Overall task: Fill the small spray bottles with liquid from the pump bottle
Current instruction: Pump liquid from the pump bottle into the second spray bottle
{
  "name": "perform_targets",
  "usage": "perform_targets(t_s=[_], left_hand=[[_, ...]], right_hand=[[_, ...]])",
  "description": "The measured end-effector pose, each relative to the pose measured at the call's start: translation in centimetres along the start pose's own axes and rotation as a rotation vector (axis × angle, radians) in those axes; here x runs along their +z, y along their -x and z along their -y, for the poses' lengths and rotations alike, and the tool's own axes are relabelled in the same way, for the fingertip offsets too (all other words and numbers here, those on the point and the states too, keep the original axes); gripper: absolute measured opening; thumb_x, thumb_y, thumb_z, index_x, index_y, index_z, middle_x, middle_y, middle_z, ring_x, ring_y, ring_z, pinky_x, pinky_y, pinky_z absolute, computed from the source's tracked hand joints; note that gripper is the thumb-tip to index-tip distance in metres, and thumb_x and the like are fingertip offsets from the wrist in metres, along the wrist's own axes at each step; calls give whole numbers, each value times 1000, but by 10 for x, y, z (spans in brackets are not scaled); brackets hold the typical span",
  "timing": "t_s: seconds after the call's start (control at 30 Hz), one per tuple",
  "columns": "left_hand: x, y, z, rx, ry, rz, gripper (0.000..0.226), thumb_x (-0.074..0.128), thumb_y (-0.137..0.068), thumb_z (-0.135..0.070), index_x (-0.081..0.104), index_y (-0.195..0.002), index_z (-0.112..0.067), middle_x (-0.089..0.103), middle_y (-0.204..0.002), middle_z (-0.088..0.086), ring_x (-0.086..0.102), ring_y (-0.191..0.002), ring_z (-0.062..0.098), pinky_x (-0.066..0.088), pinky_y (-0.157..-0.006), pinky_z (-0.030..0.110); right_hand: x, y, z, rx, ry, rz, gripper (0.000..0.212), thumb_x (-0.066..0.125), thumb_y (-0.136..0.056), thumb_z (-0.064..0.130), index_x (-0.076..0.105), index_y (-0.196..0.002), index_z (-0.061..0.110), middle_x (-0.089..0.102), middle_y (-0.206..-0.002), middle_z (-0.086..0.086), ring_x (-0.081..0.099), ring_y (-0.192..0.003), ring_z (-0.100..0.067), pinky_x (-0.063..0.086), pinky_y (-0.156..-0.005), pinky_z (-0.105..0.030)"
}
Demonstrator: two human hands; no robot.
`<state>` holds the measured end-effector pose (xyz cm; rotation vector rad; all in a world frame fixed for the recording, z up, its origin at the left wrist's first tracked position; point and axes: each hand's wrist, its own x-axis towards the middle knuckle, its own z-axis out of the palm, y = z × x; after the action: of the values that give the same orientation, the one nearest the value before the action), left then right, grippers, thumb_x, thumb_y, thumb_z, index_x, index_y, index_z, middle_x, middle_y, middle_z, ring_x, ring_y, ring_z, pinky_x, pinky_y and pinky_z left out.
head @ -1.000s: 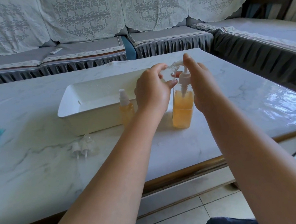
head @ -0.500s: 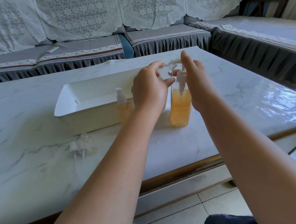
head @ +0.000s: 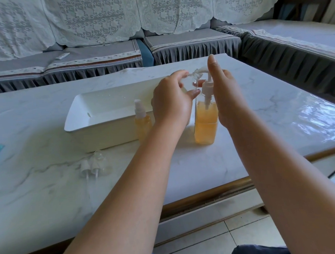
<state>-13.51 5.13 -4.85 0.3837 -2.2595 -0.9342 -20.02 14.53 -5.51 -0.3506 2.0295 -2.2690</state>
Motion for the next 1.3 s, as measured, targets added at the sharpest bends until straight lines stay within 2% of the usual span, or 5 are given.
perform_targets(t_s=[0.17,0.33,0.47,0.73,1.3], left_hand=[[1,1,1,-6,-10,13,51,76,-80,-26,60,-129,-25,66,-109,0,59,-102,20,48,-87,34],[3,5,5,-25,-7,39,49,75,-81,-20,61,-128,-24,66,-110,0,59,-104,21,48,-91,38],[1,3,2,-17,-4,17,51,75,-81,-26,60,-129,-26,66,-109,-1,59,-101,18,46,-86,31],[0,1,0,-6,5,0,51,76,-79,-29,60,-128,-26,66,-107,-2,59,-98,18,47,-84,29],[1,6,5,-17,-16,34,50,75,-81,-21,60,-128,-25,66,-111,0,59,-104,20,47,-88,33]], right_hand=[[0,-5,-4,6,-3,-41,46,51,-97,39,44,-134,13,69,-79,6,64,-90,-18,47,-74,-31],[1,-7,-6,-12,80,-86,48,49,-94,24,39,-140,18,61,-91,2,60,-100,-19,47,-87,-34],[-1,-7,-5,5,0,-22,43,50,-96,39,49,-131,13,70,-83,3,63,-90,-18,44,-72,-30],[-2,-6,-1,16,29,6,68,45,-89,68,58,-127,13,74,-88,1,67,-80,-14,43,-54,-25],[-3,-8,-1,-19,83,-13,40,46,-100,23,46,-139,19,61,-86,8,56,-79,-8,42,-63,-23]])
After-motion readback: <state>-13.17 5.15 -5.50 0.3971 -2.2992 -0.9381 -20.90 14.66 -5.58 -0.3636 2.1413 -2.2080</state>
